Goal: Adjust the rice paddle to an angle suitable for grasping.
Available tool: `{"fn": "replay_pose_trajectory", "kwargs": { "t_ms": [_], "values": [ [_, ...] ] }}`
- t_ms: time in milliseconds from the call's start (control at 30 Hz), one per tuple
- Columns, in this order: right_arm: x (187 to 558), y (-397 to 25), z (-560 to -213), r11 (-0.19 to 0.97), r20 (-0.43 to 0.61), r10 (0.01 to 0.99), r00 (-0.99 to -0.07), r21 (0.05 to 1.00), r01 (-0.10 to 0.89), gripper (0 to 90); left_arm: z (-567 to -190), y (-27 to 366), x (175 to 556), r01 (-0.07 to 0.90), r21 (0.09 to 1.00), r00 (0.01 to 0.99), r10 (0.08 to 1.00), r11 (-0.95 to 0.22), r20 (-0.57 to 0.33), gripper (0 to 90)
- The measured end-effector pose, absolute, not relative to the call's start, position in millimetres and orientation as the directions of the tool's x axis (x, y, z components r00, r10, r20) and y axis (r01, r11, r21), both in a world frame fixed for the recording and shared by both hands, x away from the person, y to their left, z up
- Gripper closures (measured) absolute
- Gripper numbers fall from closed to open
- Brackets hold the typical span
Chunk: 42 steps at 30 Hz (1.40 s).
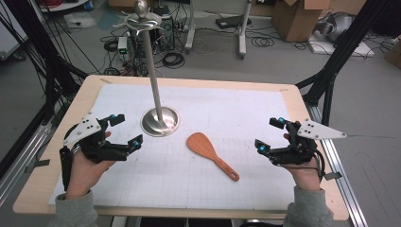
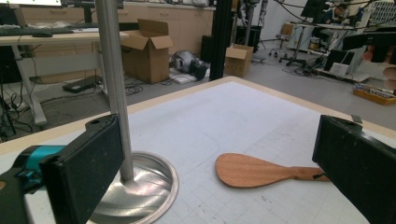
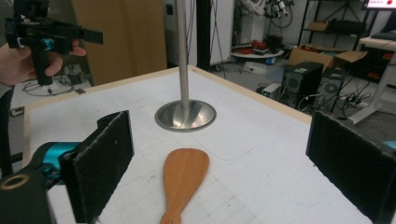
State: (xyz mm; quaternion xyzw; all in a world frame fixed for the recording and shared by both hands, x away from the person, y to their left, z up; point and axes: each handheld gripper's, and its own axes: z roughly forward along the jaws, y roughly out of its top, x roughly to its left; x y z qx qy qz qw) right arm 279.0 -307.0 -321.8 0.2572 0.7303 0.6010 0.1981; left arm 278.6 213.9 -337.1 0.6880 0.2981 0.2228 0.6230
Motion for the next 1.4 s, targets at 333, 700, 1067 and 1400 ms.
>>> {"fn": "replay_pose_trajectory", "kwargs": {
  "t_ms": [333,700,1067,1400],
  "values": [
    [279.1,-293.6,-328.8,0.185,0.025,0.591,-0.806,0.969,0.166,39.7,-339.5,213.6,278.6,0.139,0.989,0.722,0.689,-0.054,-0.064,2.8],
    [287.9,-276.3,-343.6,0.248,0.038,0.578,-0.815,0.943,0.22,76.4,-341.5,214.9,277.5,0.149,0.987,0.716,0.694,-0.059,-0.066,2.8],
    [297.0,-256.5,-362.2,0.329,0.037,0.545,-0.837,0.91,0.254,89.3,-343.3,216.3,277.0,0.154,0.986,0.714,0.698,-0.066,-0.064,2.8],
    [303.9,-231.6,-386.5,0.41,0.024,0.52,-0.854,0.87,0.274,89.4,-344.3,217.4,276.4,0.16,0.985,0.712,0.699,-0.064,-0.07,2.8]
  ]
}}
